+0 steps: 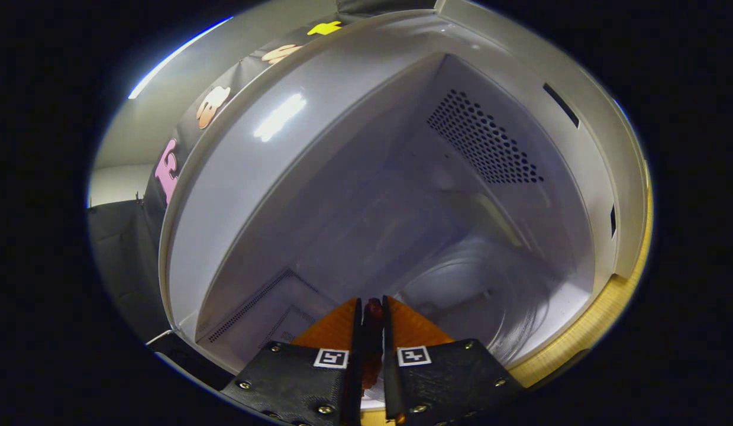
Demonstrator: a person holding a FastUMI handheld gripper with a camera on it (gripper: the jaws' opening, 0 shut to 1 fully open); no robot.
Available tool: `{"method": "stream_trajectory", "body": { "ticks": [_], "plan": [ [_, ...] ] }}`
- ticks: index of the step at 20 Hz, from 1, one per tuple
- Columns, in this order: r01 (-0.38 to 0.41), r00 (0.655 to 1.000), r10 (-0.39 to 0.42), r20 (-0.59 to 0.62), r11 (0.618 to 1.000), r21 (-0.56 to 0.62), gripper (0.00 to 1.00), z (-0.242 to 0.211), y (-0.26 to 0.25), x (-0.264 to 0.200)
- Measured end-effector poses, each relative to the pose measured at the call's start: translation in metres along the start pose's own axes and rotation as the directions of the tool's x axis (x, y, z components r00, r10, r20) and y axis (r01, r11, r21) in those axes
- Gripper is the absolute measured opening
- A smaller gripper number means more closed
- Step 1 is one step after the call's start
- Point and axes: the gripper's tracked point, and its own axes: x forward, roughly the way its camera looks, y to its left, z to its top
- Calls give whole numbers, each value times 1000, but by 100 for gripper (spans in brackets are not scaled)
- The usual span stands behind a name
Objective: Open the microwave, put the food inside, and close the microwave door.
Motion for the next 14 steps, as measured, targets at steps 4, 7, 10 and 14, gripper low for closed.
{"method": "stream_trajectory", "body": {
  "ticks": [4, 7, 10, 14],
  "plan": [
    [47, 999, -46, 14, 995, -89, 37, 10, -10, -6],
    [60, 997, -52, 52, 984, -168, 79, 19, -7, -14],
    [44, 998, -34, 49, 972, -231, 98, 25, 5, -33],
    [-101, 994, 83, -72, 950, -294, 98, 19, 36, -88]
  ]
}}
